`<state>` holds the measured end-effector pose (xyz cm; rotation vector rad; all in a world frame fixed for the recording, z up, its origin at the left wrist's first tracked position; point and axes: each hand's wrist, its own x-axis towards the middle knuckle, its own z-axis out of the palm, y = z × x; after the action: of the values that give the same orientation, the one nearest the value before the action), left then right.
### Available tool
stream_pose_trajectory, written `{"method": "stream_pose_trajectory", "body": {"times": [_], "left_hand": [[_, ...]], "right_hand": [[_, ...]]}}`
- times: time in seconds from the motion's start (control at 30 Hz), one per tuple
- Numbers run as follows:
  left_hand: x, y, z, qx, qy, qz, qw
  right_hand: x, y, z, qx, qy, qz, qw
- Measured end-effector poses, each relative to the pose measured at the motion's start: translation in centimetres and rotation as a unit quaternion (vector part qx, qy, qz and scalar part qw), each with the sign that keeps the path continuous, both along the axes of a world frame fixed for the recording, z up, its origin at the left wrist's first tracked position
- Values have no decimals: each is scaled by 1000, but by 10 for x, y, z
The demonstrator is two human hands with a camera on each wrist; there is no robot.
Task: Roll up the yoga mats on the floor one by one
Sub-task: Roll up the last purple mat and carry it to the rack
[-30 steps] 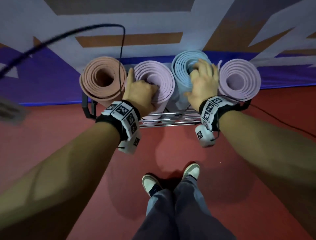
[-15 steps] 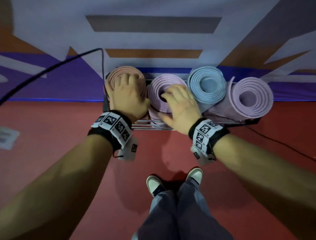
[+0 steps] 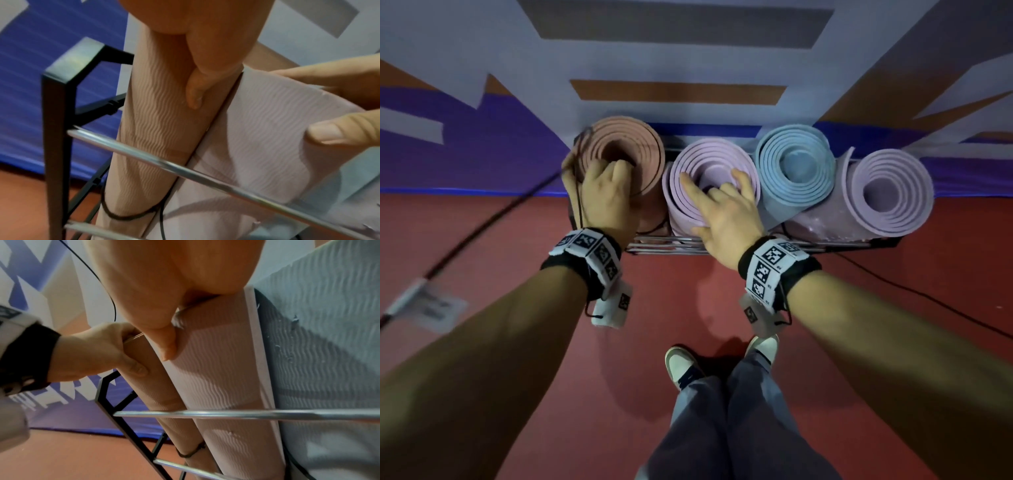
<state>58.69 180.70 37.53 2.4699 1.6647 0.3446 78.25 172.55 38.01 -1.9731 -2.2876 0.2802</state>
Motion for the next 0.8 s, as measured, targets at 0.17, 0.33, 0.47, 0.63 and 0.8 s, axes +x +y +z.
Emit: {"method": "stream_pose_trajectory", "body": {"times": [0.17, 0.33, 0.47, 0.63, 0.8], "left_hand": [[12, 10, 9, -92, 59, 28, 994], [29, 19, 32, -170, 1, 98, 981], [65, 11, 48, -138, -90, 141, 976], [101, -13, 17, -176, 56, 83, 979], [94, -17, 11, -159, 62, 80, 982]], "right_hand": [[-2, 8, -2, -25, 19, -10, 999], [28, 8, 19, -31, 198, -17, 980], [104, -7, 37, 49, 80, -178, 979], [162, -39, 20, -84, -51, -298, 950], [154, -41, 6, -74, -54, -294, 951]]}}
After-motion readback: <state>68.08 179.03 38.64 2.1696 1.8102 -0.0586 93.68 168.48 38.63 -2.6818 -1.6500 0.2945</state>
